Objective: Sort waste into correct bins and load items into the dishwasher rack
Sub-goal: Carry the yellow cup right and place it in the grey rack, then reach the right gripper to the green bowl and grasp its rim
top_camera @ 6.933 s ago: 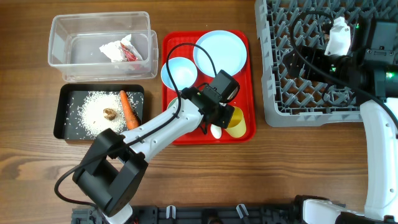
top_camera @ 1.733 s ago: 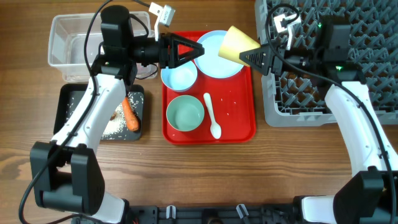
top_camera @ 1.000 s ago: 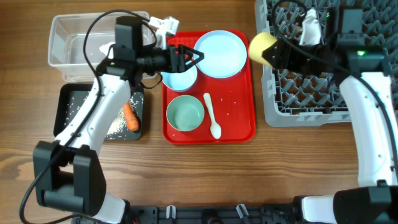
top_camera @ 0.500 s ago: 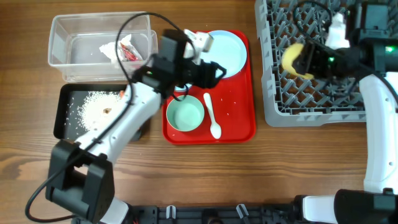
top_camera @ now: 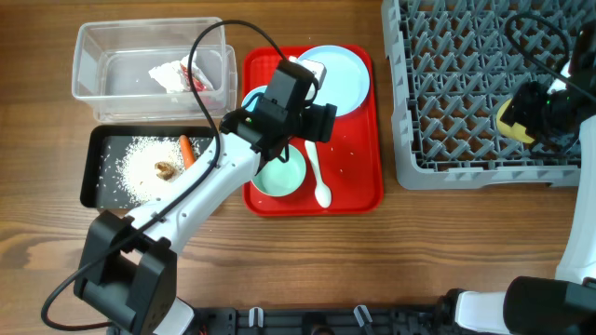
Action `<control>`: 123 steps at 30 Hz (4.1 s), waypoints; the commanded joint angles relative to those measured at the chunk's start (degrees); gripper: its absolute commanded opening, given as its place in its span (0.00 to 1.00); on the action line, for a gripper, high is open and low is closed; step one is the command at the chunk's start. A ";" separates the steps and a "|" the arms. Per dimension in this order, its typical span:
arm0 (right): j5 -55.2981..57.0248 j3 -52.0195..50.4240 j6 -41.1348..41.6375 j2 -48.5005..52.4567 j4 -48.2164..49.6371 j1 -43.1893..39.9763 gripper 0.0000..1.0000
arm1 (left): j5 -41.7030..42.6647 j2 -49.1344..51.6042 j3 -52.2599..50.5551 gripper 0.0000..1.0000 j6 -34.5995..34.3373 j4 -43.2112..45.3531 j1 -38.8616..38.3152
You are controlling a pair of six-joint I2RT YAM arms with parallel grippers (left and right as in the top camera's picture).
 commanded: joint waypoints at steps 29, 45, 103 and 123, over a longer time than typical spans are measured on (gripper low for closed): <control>-2.58 -2.36 -3.45 15.19 -1.86 -0.07 0.65 | -7.91 -0.55 0.48 0.95 0.72 -2.49 0.35; -2.58 -6.12 -3.41 15.34 1.95 -0.09 0.82 | -7.91 -0.55 0.48 0.96 0.72 -3.61 0.35; -20.63 4.17 -7.91 16.17 18.40 30.80 0.94 | -0.50 -8.37 0.50 1.00 -22.32 -24.72 15.17; -18.86 4.11 -18.93 31.28 13.75 46.42 0.58 | -0.28 -15.08 0.50 1.00 -23.63 -22.80 30.73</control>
